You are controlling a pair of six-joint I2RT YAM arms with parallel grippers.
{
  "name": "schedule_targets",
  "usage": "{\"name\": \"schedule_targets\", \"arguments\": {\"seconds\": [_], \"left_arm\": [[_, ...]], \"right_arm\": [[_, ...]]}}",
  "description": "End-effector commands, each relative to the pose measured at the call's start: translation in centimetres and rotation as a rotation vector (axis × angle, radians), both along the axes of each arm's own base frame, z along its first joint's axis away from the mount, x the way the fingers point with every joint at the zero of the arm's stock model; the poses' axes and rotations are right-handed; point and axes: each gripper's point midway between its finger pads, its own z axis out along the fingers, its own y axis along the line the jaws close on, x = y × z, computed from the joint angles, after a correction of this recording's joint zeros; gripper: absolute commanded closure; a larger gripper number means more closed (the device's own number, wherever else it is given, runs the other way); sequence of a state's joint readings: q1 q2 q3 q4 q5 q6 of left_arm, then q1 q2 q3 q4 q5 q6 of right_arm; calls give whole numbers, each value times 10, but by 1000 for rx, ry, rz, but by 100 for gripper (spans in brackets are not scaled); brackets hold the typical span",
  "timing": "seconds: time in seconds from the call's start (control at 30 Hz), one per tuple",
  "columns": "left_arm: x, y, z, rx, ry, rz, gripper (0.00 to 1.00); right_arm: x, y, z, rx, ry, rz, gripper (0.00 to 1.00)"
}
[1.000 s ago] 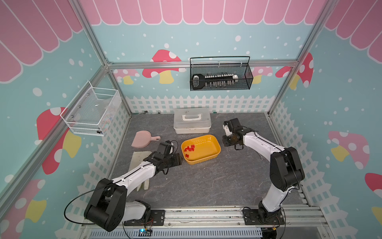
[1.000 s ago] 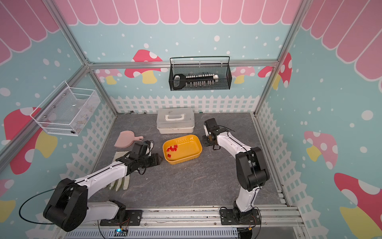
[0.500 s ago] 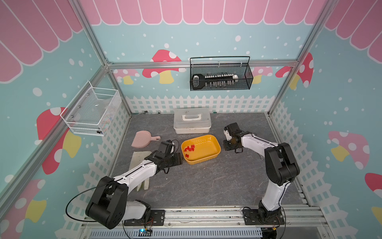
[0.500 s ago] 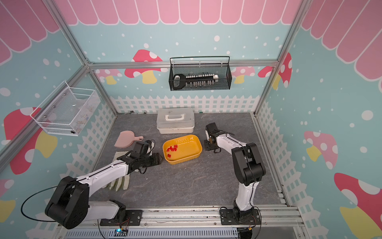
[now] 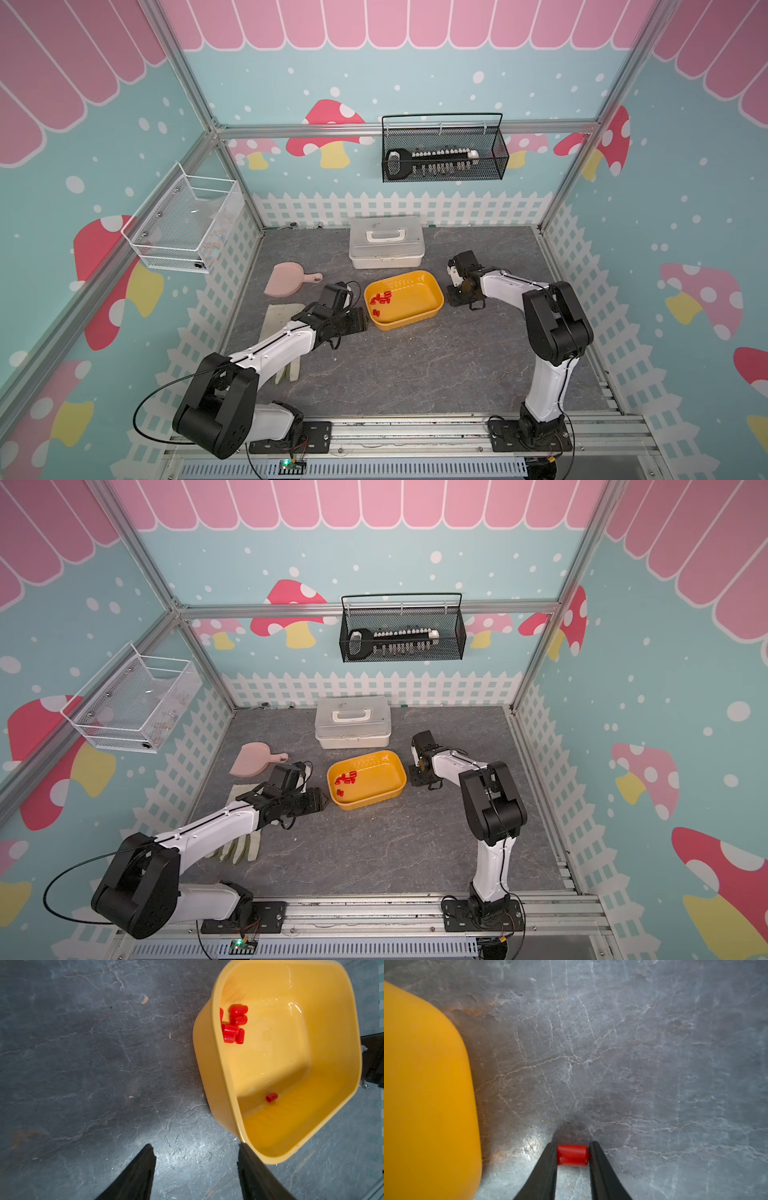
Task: Take the screw protection sleeves out of the storage box
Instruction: Place the screw protection sleeve at the center of the board, then adjust the storage box at the center of the board.
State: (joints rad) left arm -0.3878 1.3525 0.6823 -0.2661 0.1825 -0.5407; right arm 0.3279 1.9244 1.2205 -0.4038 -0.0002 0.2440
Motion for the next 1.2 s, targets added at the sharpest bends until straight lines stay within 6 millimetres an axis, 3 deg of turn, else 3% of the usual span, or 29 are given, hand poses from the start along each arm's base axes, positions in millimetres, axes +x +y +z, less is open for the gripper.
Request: {"name": "schedule_targets", "arguments": {"seconds": [0.0,0.13,0.3,0.67,0.8,0.9,1.17], "left_arm": [[7,-1,7,23,-26,-15,35],[9,0,11,37,-36,-15,35],[14,0,15,46,-46,-16,35],[21,3,26,75,-76,-12,35],[26,8,27,98,-77,3,35],[31,10,29,107,-88,17,35],[53,9,37,103,-119,50,36]], "right_arm": [[-8,-3,-13,-6,47,-2,70],[-9,-4,-1,-7,29,0,68],[-7,-3,33,9,-23,9,64],[-8,-3,105,46,-140,20,41],[-8,14,132,139,-179,66,36],[-6,27,133,190,-138,111,30],[-7,48,93,255,2,143,21]]}}
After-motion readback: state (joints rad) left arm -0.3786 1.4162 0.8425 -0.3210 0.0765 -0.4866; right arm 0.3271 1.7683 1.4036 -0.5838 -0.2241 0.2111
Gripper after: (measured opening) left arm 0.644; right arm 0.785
